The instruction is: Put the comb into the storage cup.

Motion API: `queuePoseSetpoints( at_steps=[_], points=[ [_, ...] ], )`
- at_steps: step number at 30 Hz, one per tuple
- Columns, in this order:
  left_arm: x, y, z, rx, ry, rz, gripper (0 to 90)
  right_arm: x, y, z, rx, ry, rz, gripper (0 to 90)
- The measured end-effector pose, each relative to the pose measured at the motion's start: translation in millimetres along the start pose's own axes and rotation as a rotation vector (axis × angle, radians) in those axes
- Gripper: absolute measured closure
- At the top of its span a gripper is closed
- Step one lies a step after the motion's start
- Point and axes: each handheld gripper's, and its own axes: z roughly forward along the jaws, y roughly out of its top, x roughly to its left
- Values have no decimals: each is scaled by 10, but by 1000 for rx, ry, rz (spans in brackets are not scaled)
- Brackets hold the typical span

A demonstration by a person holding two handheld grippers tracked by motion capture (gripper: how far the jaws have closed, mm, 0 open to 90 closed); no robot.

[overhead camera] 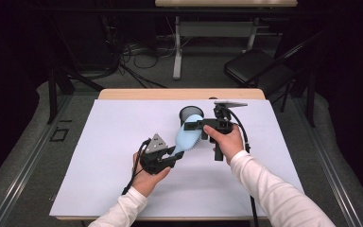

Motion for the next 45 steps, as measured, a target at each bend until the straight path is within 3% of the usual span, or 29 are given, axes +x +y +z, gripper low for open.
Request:
queuePoseSetpoints(
  at_steps=[30,45],
  points=[
    [9,-15,15,-11,7,-14,607,-25,15,-4,23,7,31,480],
    [36,-20,18,-38,8,-39,458,-54,33,-25,8,11,46,481]
  ],
)
